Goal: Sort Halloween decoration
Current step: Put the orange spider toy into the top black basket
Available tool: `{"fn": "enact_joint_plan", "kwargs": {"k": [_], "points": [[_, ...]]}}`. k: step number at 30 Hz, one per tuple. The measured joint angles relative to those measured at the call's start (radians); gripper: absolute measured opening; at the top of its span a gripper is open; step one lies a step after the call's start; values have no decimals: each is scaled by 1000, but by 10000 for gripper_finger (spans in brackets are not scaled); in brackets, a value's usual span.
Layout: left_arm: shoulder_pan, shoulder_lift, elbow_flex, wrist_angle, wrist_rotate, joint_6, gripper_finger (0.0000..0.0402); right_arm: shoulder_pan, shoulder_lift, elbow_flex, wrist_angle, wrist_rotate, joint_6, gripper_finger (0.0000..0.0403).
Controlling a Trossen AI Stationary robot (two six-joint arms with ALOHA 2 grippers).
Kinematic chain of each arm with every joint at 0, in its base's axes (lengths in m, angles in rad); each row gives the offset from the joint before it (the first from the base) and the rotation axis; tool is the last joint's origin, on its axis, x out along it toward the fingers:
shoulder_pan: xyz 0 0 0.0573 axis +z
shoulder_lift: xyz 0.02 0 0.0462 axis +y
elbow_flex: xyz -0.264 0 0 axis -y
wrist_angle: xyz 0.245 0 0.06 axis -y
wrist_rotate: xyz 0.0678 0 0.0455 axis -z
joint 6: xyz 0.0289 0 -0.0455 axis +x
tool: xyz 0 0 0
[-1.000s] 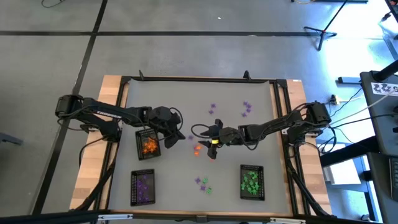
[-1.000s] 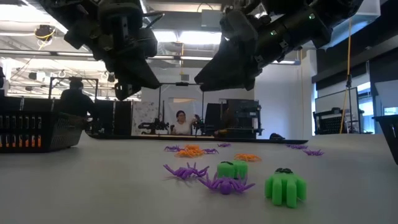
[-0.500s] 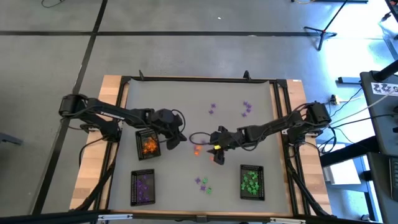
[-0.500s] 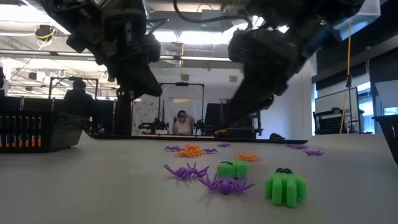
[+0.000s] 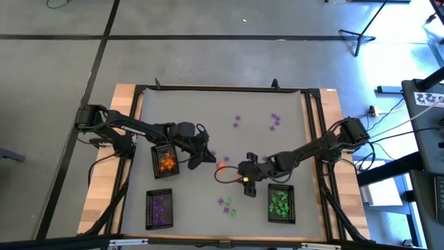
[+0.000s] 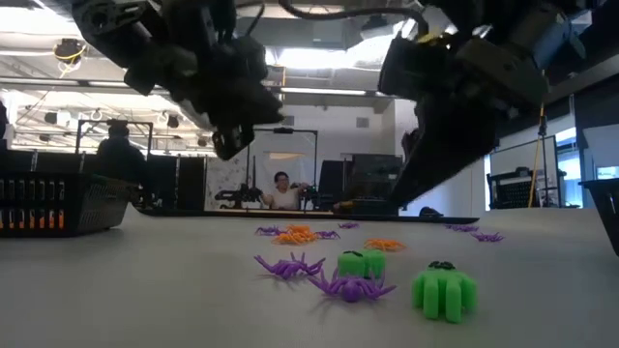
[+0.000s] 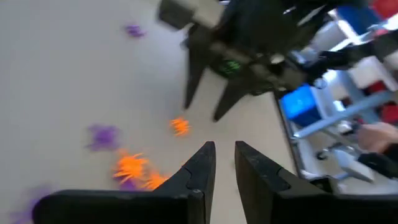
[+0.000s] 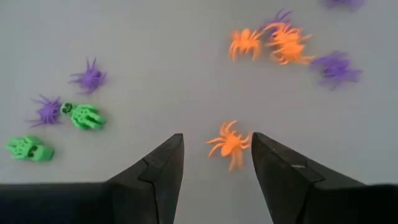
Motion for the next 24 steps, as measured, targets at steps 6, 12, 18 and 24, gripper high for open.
{"fn": "enact_joint_plan", "kwargs": {"k": [6,12,18,24], "points": [[-6,-1,1,60,51,3,56,-3,96,1,42,9,23,188],[-5,0,0,38,38,2,56,-1,125,5,49,49,27,171],[-5,0,0,32,20,2,56,-3,119,4,32,61,25,78],[-4,0,0,25,20,0,56,-3,119,4,29,61,22,8]]}}
